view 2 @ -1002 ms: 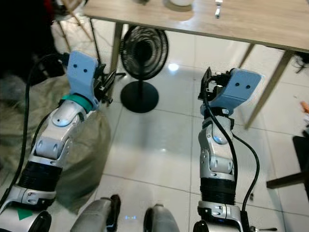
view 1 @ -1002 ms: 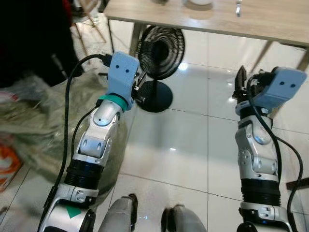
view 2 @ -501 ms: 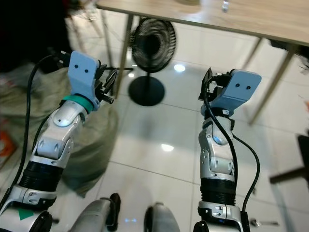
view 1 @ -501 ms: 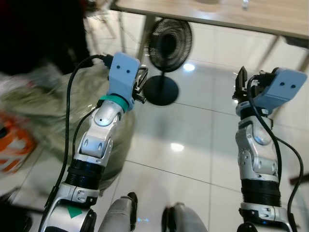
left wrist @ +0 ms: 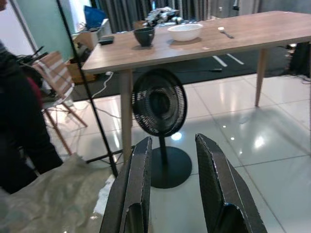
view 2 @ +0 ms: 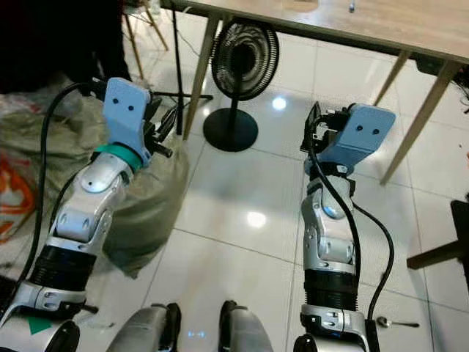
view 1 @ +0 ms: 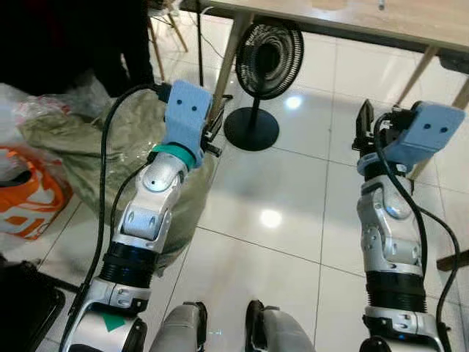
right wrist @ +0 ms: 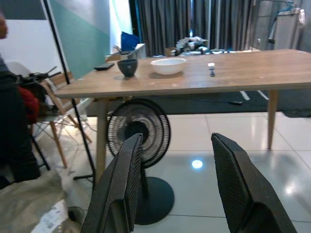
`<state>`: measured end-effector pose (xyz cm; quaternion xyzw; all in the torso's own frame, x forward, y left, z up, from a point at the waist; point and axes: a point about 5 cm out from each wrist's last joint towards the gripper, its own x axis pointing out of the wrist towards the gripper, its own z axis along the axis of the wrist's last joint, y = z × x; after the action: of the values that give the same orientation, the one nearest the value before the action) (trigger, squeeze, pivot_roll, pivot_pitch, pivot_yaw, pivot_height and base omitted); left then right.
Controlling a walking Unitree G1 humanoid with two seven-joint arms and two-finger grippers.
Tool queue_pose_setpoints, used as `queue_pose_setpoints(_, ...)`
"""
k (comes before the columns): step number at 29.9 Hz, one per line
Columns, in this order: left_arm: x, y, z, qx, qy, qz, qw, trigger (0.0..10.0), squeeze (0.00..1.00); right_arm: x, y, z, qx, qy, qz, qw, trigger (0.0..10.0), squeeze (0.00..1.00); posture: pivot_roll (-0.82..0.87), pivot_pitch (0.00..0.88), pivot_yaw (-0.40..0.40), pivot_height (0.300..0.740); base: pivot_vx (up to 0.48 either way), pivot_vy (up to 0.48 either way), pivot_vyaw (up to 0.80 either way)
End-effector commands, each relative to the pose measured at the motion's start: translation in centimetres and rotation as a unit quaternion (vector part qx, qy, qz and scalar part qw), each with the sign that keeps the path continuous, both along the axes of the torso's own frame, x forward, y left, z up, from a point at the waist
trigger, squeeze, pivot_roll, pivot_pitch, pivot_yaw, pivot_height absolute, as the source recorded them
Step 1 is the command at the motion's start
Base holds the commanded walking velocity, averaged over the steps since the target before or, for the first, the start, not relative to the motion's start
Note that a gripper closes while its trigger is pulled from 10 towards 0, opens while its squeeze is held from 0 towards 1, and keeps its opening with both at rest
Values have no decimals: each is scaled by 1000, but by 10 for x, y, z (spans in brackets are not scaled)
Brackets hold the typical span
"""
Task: Setting the table
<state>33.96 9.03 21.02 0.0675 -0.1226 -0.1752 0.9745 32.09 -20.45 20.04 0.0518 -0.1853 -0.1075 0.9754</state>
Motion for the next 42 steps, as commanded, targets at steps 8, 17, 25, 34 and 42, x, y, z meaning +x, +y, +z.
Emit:
queue_pose_setpoints(8, -1, -1, -5, 4, 6, -2, 1000, 10000, 0, -1, -2, -2, 2, 6, -4, 1000, 10000, 0, 100, 85, 50, 740, 0, 0, 0)
queue_pose_setpoints(17, -1, -2, -5, -2, 11, -3, 1000, 10000, 0, -1, -2, -3, 9, 9, -4, 1000, 10000, 0, 98, 86, 50, 740, 0, 0, -711)
queue_pose_setpoints(25, -1, -3, -4, -11, 13, -5, 1000, 10000, 0, 0, -3, -3, 10, 10, -6, 1000, 10000, 0, 100, 85, 51, 740, 0, 0, -800)
queue_pose_setpoints(34, -1, -3, -4, -13, 15, -3, 1000, 10000, 0, 0, -3, -3, 11, 10, -5, 1000, 10000, 0, 102, 82, 50, 740, 0, 0, -800)
queue_pose_setpoints(42, -1, -4, -5, -8, 16, -2, 1000, 10000, 0, 1, -3, -3, 9, 10, -3, 1000, 10000, 0, 104, 81, 46, 740, 0, 0, -800)
